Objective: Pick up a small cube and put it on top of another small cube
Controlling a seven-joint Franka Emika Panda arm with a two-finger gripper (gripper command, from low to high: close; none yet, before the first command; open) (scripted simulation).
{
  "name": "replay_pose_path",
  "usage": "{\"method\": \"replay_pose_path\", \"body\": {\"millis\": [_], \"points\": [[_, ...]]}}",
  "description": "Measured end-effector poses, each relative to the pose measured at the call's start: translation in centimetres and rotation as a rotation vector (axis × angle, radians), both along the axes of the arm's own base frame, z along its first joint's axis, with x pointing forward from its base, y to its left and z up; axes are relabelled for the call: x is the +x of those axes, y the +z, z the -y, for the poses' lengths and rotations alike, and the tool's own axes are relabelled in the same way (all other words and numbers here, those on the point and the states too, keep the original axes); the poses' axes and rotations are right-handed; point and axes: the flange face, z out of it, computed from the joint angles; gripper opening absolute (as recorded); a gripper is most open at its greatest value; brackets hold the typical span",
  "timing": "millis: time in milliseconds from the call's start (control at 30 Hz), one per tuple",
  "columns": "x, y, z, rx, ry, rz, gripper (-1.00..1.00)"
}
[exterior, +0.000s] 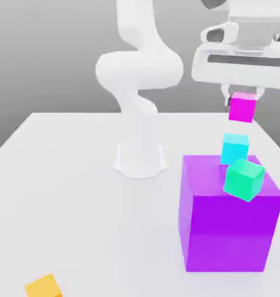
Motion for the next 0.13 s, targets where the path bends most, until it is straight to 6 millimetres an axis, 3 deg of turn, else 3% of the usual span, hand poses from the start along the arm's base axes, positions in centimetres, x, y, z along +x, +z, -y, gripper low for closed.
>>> {"method": "replay_pose_path", "body": {"millis": [33, 67, 133], "points": [[-0.11, -1.38, -0.02, 0.000, -0.001, 0.000, -1.00], [-0.18, -2.08, -0.01, -0.001, -0.001, 0.000, 1.00], [-0.18, -2.08, -0.01, -0.001, -0.001, 0.000, 1.00]]}}
